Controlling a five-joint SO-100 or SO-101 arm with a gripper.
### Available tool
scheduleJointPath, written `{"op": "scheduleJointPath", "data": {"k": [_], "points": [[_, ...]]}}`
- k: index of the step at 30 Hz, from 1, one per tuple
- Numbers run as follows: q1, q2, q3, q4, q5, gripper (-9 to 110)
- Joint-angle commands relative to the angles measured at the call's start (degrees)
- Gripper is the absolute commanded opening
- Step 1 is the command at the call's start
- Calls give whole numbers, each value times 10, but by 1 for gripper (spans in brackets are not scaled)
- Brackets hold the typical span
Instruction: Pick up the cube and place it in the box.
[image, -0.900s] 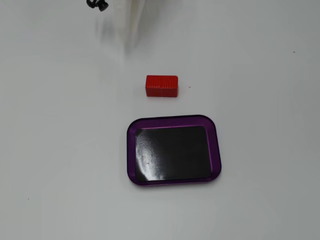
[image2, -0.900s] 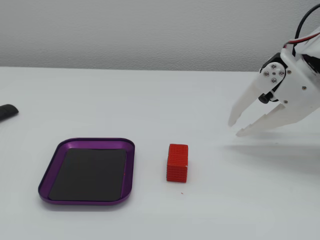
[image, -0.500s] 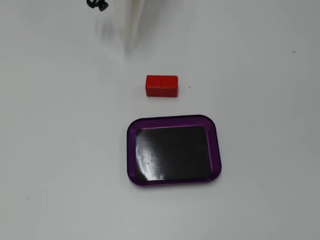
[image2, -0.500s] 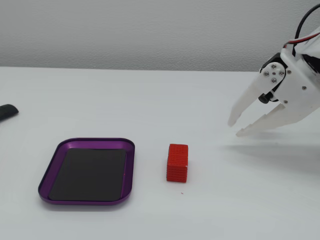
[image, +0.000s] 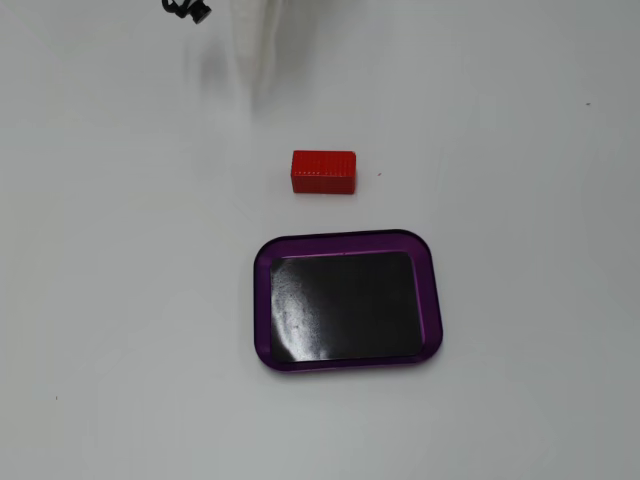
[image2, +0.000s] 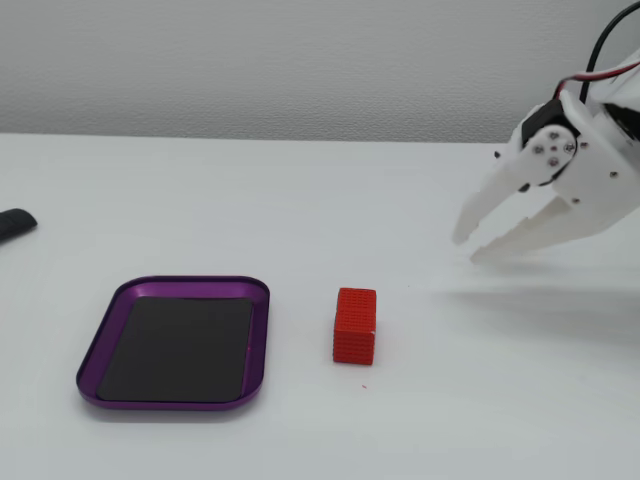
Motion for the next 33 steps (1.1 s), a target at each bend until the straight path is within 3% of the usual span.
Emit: {"op": "scheduleJointPath", "data": {"k": [1, 9, 17, 23, 33], "points": [[-2, -24, -91, 13, -5, 7], [-4, -408, -297, 83, -7, 11], [-25, -746, -591, 215, -3, 24], [-79, -849, -686, 209, 36, 27], [-162, -902, -686, 128, 87, 27]]}}
